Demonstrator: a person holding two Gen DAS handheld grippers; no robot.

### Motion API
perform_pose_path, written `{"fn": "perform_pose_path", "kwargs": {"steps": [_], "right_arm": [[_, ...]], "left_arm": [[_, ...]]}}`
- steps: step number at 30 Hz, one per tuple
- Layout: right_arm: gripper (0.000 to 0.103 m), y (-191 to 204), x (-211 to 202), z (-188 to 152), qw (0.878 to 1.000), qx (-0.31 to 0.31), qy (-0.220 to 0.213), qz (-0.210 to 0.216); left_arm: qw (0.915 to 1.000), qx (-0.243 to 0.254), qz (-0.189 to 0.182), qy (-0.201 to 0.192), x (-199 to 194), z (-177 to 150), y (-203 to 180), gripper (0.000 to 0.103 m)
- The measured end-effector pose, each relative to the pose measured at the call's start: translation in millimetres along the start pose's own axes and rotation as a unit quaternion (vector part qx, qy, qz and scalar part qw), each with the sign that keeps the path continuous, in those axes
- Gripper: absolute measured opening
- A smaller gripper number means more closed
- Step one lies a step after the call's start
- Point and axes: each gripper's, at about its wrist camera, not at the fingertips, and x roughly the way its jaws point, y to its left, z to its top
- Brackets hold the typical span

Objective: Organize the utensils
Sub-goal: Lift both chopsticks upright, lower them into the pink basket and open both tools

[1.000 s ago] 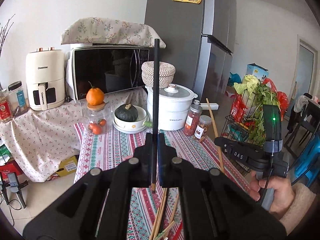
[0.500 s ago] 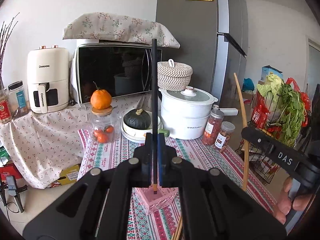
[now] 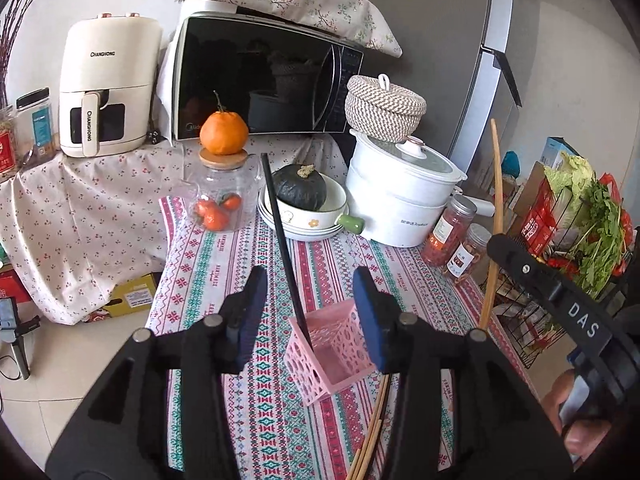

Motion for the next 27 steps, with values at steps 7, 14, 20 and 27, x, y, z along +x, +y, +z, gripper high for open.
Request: {"fn": "perform_pose_path", "kwargs": {"steps": [7, 14, 20, 27], "right_arm": [[0.007, 26, 29, 5, 0.999, -0.011, -0.040, -0.033], [0.007, 39, 62, -6, 0.995, -0.006, -0.071, -0.068], [0.007, 49, 75, -22, 0.990, -0.035, -0.091, -0.104], [0.008, 50, 79, -39, 0.990, -0.053, -0.070, -0.112]], "left_arm": [[0.9949, 0.002, 0.082, 0.059, -21, -8, 27, 0.065], [0.9858, -0.002, 0.127, 0.110, -16, -28, 61, 0.072], [0.9844, -0.005, 0.125, 0.123, -13, -32, 64, 0.073], [0.9855, 0.000, 0.119, 0.121, -12, -31, 56, 0.074]]}}
